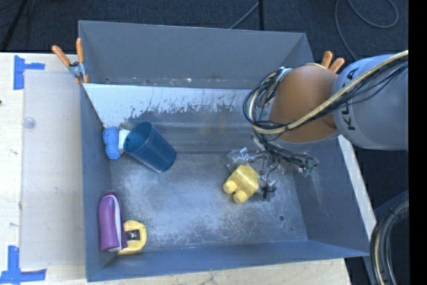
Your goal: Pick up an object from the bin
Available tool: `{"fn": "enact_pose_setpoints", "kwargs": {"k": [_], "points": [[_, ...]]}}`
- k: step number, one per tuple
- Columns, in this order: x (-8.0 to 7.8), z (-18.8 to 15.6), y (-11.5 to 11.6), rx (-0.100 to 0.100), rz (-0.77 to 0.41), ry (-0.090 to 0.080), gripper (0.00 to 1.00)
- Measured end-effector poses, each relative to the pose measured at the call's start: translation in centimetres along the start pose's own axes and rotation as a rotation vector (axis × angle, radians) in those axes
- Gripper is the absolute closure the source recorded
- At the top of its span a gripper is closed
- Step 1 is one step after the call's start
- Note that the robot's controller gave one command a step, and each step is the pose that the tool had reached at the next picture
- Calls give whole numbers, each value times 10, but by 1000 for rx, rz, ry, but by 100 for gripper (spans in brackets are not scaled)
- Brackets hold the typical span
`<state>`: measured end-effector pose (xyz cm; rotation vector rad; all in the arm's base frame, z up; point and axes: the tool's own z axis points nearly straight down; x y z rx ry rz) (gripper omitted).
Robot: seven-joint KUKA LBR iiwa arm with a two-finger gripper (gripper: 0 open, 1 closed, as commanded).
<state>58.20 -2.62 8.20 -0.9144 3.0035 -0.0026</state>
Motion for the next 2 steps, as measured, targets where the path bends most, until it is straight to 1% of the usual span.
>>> {"fn": "enact_pose_setpoints", "kwargs": {"k": [1,2], "points": [[-17,7,-6,0,-17,-1,100],[-27,10,-1,0,-54,-1,100]]}}
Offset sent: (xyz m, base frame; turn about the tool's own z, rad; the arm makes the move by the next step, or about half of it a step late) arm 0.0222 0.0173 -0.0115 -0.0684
